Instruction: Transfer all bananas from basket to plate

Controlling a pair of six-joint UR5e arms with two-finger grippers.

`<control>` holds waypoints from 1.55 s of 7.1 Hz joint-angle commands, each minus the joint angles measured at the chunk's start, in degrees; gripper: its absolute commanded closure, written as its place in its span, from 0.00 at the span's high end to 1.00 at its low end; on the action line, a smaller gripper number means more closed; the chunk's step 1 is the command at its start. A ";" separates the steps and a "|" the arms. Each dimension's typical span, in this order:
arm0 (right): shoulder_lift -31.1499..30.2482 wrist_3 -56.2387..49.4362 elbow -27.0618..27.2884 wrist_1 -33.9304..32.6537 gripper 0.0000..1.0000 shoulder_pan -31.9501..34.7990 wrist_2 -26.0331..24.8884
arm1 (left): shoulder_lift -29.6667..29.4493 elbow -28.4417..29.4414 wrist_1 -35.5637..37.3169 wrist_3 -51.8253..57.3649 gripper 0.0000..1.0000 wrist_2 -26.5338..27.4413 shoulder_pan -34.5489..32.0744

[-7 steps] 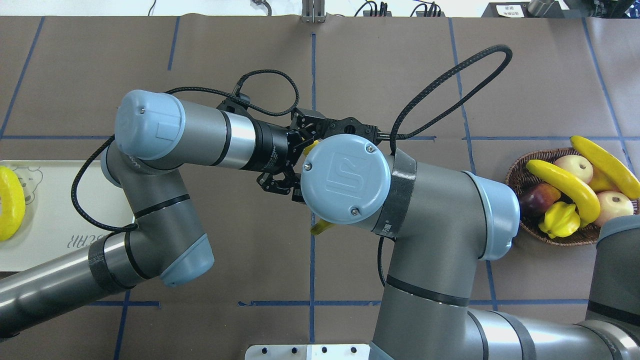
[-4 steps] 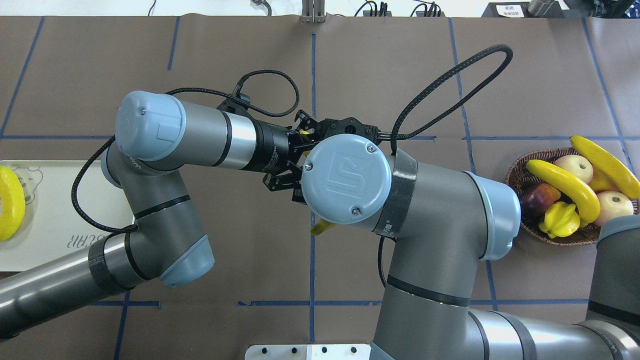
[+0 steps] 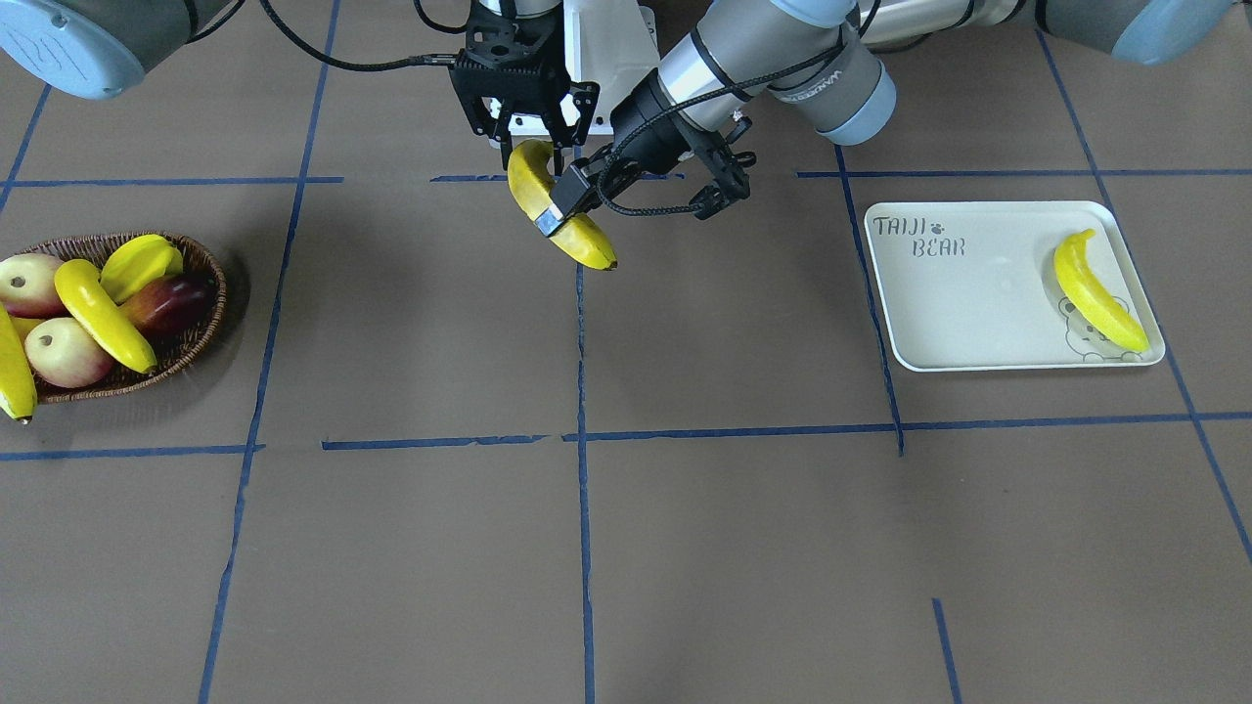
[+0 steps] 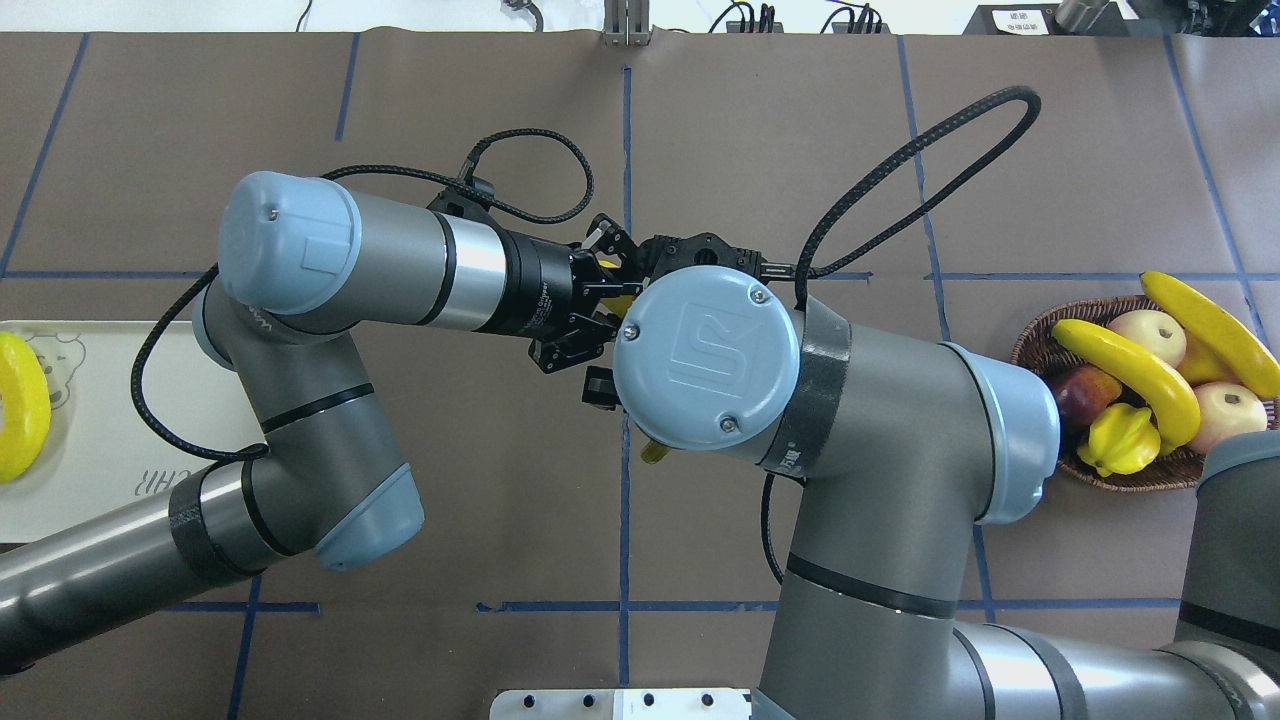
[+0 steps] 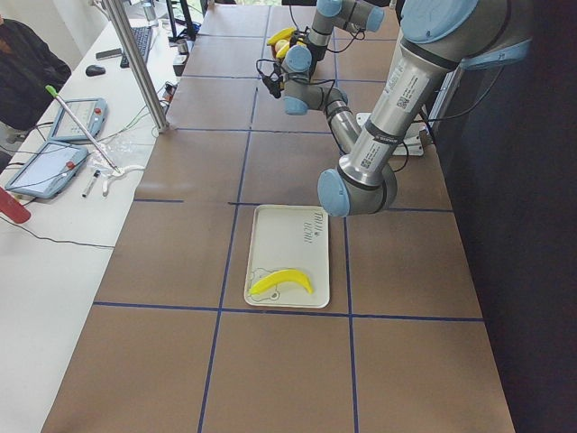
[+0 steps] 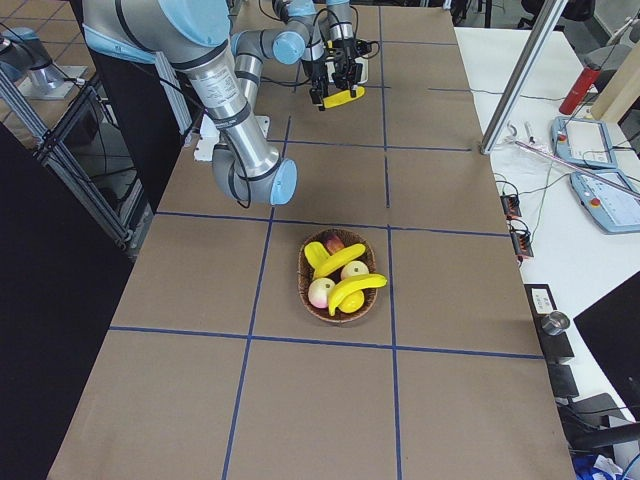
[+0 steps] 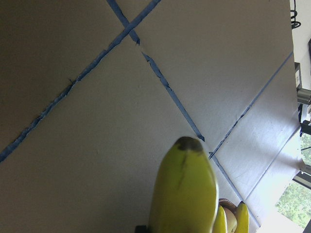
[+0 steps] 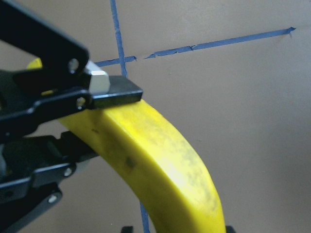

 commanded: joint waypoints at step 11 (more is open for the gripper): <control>-7.78 -3.13 20.13 -8.87 1.00 3.74 3.95 | 11.28 -0.26 3.50 9.56 0.00 -9.80 -11.32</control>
